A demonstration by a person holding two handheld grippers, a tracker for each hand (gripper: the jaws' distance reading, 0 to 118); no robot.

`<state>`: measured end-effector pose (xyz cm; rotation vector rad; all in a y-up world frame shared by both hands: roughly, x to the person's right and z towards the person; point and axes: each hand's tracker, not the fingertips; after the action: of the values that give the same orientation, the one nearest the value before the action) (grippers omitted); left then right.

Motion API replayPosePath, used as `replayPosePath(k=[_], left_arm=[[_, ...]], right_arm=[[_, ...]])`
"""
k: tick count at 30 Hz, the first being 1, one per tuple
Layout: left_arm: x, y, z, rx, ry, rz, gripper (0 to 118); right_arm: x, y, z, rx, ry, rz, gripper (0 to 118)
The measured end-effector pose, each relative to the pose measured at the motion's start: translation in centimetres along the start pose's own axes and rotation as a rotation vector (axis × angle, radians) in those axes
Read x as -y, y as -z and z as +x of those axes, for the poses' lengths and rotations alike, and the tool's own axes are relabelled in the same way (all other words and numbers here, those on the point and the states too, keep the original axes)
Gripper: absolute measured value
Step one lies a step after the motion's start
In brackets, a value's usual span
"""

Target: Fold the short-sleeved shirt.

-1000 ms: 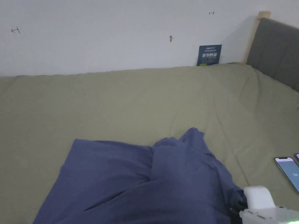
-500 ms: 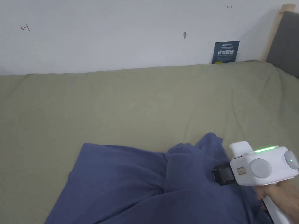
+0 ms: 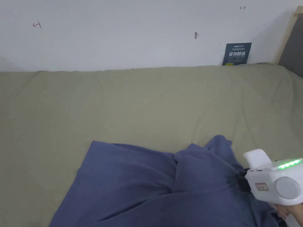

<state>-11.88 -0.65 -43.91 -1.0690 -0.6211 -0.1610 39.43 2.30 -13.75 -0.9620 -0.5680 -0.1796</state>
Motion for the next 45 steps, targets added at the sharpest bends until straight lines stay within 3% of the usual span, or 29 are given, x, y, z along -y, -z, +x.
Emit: replayPosePath(k=[10,20,29,38,45], left_arm=[[-1.2,-3.3,0.3,-0.007,0.012,0.102,0],[-7.7,-12.7,4.4,0.099,0.015,0.383,0],[-15.1,-22.8,8.1,0.079,0.06,0.589,0],[-20.2,-28.2,9.0,0.008,0.069,0.667,0],[-23.6,-29.2,10.2,-0.026,0.078,0.665,0]], right_arm=[[1.2,-8.3,2.6,0.008,0.103,0.159,6],[-3.3,-20.5,4.5,0.069,0.074,0.424,6],[-8.5,-30.8,5.7,0.093,0.097,0.604,6],[-13.2,-35.7,7.4,0.104,0.155,0.659,6],[-17.3,-35.6,7.2,0.108,0.129,0.67,6]])
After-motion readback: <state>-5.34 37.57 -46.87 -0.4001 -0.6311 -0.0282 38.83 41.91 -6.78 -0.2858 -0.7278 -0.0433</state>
